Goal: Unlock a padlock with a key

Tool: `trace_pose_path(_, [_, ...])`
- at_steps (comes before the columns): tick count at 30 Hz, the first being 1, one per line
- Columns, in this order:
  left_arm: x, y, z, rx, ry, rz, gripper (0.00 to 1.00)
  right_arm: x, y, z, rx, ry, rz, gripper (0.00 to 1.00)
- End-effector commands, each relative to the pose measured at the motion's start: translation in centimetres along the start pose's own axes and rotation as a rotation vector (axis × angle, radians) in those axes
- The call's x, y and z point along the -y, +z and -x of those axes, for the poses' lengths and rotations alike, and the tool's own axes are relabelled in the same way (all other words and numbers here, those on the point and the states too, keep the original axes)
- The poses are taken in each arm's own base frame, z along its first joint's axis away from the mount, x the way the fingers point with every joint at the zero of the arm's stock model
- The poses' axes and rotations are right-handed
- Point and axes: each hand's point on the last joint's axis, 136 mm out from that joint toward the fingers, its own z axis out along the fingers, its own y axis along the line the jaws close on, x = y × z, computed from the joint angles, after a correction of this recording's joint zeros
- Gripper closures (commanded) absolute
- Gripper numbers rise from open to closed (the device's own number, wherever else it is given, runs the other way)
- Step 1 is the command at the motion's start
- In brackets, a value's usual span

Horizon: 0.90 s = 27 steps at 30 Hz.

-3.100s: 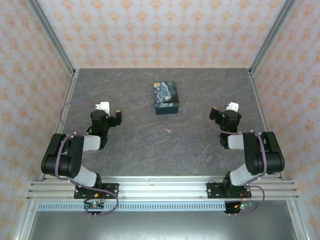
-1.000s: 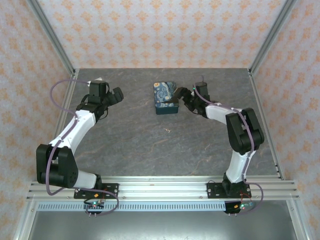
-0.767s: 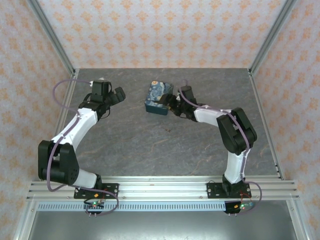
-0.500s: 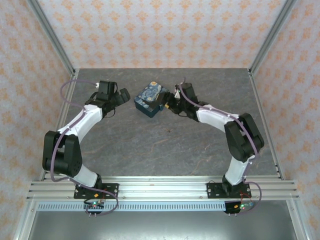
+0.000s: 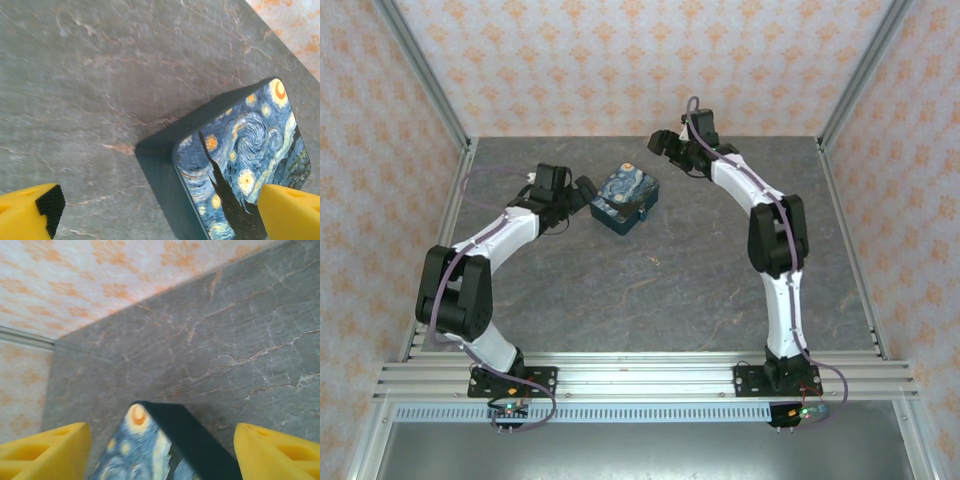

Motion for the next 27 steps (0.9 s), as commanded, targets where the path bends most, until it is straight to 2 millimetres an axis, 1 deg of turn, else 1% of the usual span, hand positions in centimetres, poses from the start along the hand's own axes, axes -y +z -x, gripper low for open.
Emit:
trace_pose_path(1, [1.2, 1.3, -0.9, -0.02, -0.048, -0.04, 0.0, 0.8, 1.7, -2.0, -0.124, 0.007, -0.02, 0.26])
trace_pose_path(4, [2.0, 2.4, -1.6, -0.038, -0.038, -0.04, 0.0, 0.6, 2.8, -2.7, -0.159, 0.033, 0.014, 0.29])
trace_pose_path(9, [3.6, 4.2, -2.3, -0.063, -0.026, -0.048, 0.0, -0.2, 2.6, -4.2, -0.191, 0.031, 0.062, 0.31])
trace_pose_path(14, [5.2, 5.3, -2.4, -0.074, -0.009, -0.055, 0.0, -0.7, 1.1, -5.5, -0.203, 0.034, 0.115, 0.33])
trace_pose_path(17, [6.3, 5.8, -2.3, -0.08, -0.003, -0.073, 0.0, -1.2, 0.2, -6.4, -0.213, 0.047, 0.166, 0.35])
trace_pose_path(18, [6.1, 6.5, -2.7, -0.094, 0.0, -0.06, 0.0, -1.4, -0.3, -6.6, -0.209, 0.05, 0.18, 0.36])
trace_pose_path(22, [7.1, 7.3, -3.2, -0.118, 0.024, -0.066, 0.0, -1.3, -1.9, -7.4, -0.177, 0.085, 0.21, 0.37])
trace_pose_path(27, [8.6, 7.8, -4.1, -0.143, 0.058, -0.078, 0.0, -0.7, -3.6, -8.9, -0.158, 0.131, 0.233, 0.38])
